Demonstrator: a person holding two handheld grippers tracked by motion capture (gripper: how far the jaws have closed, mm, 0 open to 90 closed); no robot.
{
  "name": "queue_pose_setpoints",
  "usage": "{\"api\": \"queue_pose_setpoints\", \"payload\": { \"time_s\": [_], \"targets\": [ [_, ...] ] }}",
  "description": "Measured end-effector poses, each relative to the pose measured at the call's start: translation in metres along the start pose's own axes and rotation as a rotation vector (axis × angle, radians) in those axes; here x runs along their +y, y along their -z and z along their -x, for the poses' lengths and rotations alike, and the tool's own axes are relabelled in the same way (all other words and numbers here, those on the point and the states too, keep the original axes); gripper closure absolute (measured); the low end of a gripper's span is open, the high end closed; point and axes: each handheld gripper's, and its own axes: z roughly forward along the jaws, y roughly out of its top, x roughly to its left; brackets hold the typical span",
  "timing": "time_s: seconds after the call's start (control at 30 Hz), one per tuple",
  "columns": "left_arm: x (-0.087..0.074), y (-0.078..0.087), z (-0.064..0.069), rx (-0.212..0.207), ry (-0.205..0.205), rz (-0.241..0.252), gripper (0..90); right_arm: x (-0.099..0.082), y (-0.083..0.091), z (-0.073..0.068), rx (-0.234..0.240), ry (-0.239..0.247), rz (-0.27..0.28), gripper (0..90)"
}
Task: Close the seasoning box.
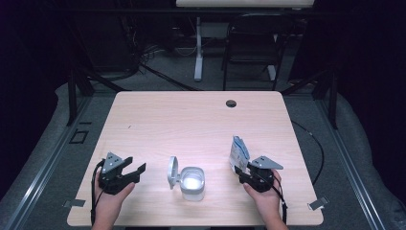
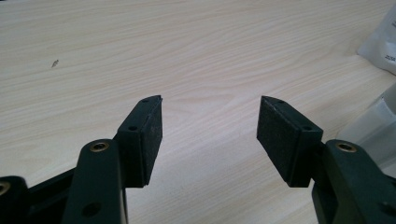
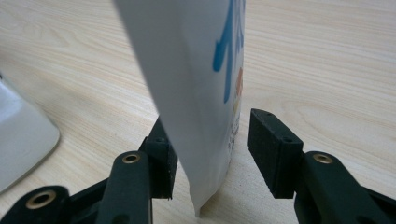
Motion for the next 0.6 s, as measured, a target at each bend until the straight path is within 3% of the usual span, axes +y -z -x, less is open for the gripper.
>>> {"api": "queue_pose_setpoints", "payload": {
  "time_s": [0.23,0.33,0.4,0.47,0.6],
  "targets": [
    [0.002,0.001,0.003,-0.030,-0.010,0.006,46.5,-0.003,0.007,-0.004,0.001,0.031,0.019,50.3],
    [0.005,0.003,0.008,-0.075,-0.014,0.005,51.2,-0.005,0.013,-0.006,-0.001,0.036,0.024,48.9],
    [0.006,0.004,0.010,-0.083,-0.022,0.010,55.2,-0.006,0.015,-0.006,0.000,0.038,0.020,48.4],
    [0.010,0.006,0.015,-0.133,-0.021,0.006,60.1,-0.007,0.020,-0.009,-0.006,0.034,0.028,46.9],
    [0.013,0.008,0.021,-0.165,-0.045,0.011,67.2,-0.007,0.027,-0.010,-0.012,0.046,0.033,46.6]
  ]
}}
